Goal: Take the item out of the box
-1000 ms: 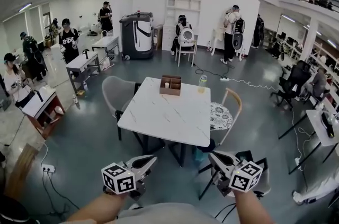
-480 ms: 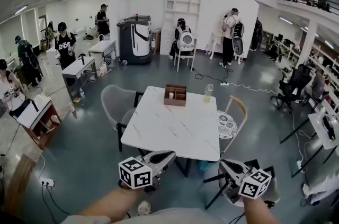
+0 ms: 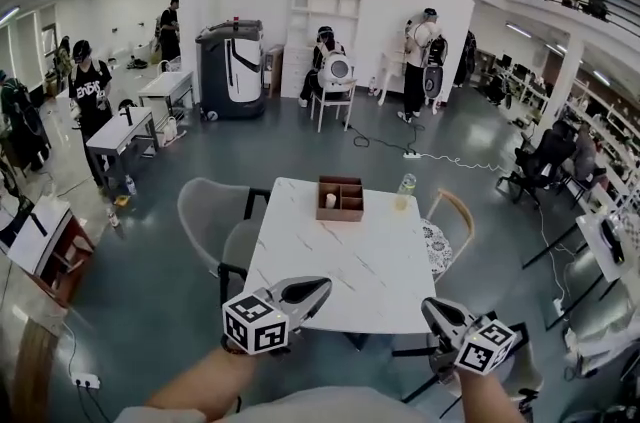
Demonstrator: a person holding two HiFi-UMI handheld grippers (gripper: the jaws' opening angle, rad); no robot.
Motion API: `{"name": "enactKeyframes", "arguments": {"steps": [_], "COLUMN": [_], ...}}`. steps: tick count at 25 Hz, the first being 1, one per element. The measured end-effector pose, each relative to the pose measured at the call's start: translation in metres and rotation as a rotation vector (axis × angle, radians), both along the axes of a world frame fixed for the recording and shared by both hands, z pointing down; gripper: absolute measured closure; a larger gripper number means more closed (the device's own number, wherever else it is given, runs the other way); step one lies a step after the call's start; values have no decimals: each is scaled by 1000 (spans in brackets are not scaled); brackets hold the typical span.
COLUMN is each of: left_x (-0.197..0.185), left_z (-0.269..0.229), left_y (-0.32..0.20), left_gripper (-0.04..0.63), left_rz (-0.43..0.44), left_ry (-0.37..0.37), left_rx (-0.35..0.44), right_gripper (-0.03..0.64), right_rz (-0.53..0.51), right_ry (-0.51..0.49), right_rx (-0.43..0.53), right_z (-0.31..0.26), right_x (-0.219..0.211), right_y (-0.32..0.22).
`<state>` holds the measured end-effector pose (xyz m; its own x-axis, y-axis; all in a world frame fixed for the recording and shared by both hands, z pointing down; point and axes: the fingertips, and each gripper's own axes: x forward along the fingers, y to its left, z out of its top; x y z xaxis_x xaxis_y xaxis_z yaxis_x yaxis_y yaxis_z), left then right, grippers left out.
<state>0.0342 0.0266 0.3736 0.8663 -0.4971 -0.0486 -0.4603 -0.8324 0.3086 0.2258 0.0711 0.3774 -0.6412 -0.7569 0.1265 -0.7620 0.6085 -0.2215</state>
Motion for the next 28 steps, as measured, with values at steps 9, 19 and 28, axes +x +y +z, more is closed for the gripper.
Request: {"name": "enactKeyframes", "arguments": {"steps": [9, 19, 28], "left_x": [-90, -132, -131], "left_z": [24, 36, 41], "left_y": [-51, -70, -94], "left_gripper": [594, 594, 594], "left_rz": [-45, -116, -206], "left_ry": [6, -2, -32], "left_rx": [-47, -75, -81], "right_gripper": [609, 609, 609], "right_rz": [58, 35, -47], "right_ry": [6, 23, -8], "right_rx": [-28, -60, -74], "right_z": [11, 20, 35], "right_x": [-44, -63, -53], "right_y": [-67, -112, -163]}}
